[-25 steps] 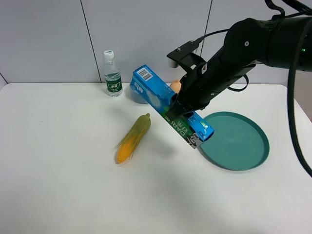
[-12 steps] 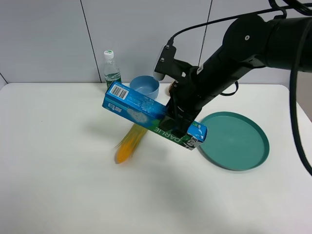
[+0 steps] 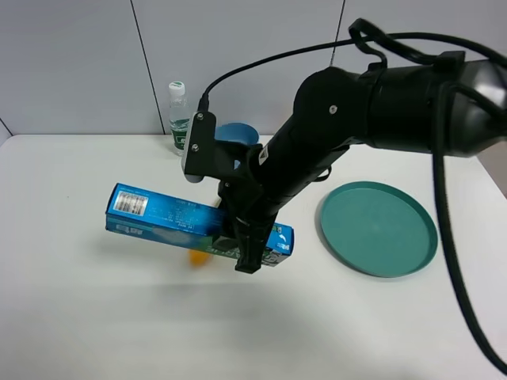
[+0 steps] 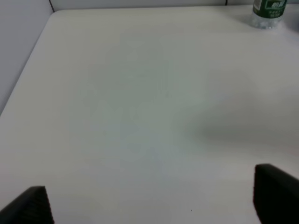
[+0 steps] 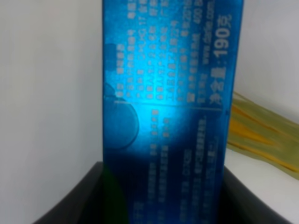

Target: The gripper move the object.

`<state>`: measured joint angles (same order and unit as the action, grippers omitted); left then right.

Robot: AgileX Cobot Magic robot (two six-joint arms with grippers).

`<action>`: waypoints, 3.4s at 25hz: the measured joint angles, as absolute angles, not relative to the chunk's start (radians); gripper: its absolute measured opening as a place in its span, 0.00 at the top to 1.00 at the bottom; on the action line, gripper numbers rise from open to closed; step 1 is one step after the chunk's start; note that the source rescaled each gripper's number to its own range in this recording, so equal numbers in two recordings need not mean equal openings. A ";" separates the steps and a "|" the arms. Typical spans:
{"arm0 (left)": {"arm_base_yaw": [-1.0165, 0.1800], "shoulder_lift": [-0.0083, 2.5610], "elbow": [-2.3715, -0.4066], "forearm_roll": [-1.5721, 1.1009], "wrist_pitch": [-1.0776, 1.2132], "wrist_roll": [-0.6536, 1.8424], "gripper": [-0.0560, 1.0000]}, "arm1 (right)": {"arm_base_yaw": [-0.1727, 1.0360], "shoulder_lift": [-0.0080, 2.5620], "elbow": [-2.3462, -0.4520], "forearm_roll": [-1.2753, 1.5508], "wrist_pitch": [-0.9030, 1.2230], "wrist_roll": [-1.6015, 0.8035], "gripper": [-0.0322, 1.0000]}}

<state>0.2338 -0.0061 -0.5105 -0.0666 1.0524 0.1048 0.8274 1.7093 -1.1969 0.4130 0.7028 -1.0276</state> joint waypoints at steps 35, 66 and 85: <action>0.234 -0.006 -0.510 -0.067 1.052 0.105 0.00 | 0.900 1.997 -1.197 0.347 0.669 -1.037 0.97; 0.234 -0.006 -0.510 -0.067 1.052 0.105 0.00 | 0.900 1.883 -1.198 0.445 0.650 -0.936 0.06; 0.234 -0.006 -0.510 -0.067 1.052 0.105 0.00 | 0.894 1.229 -1.198 0.112 0.370 -0.387 0.06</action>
<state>0.2338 -0.0061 -0.5105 -0.0666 1.0524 0.1048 0.8938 1.2286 -1.1979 0.1124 0.3700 -0.3867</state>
